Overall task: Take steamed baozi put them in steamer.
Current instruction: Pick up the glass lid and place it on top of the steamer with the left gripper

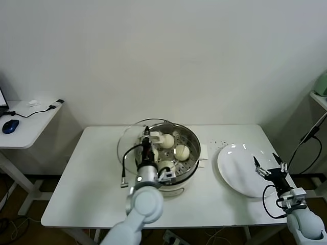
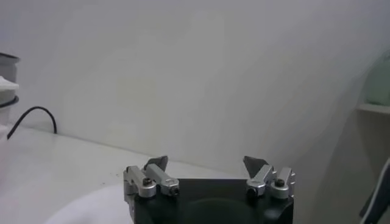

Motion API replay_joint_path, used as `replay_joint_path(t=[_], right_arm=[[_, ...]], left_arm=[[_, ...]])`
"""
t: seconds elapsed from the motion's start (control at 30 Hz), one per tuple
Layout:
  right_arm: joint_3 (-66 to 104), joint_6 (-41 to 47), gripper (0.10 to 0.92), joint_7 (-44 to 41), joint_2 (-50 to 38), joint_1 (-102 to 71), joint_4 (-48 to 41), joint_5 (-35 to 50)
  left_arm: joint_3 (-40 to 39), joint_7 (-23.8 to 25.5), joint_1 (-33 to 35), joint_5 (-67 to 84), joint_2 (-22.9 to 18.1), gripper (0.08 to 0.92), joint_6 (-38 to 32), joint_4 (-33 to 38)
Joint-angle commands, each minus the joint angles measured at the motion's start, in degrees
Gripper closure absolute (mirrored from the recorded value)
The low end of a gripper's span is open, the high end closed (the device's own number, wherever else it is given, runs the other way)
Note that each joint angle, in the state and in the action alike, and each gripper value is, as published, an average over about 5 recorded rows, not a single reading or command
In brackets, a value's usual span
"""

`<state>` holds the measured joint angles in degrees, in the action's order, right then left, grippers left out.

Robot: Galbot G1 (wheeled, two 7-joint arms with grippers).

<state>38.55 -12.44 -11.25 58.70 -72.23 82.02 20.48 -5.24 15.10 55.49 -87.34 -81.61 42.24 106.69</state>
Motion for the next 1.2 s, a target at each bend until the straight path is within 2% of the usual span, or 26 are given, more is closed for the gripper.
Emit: replay_joint_path(t=[0.03, 0.53, 1.2], right_arm=[[0.6, -0.2, 0.203, -0.1, 0.0, 0.0, -0.4, -0.2], [1.6, -0.9, 0.203, -0.8, 0.2, -0.2, -1.1, -0.2], [1.9, -1.0, 0.203, -1.0, 0.3, 0.0, -1.3, -0.2]], left_arm=[[-4.5, -1.2, -2.8, -3.1, -8.9, 0.850, 2.8, -7.8], [-3.5, -1.8, -3.7, -3.6, -9.1, 0.850, 2.8, -12.5], [-2.9, -0.5, -3.4, -4.5, -7.7, 0.850, 2.4, -12.8]])
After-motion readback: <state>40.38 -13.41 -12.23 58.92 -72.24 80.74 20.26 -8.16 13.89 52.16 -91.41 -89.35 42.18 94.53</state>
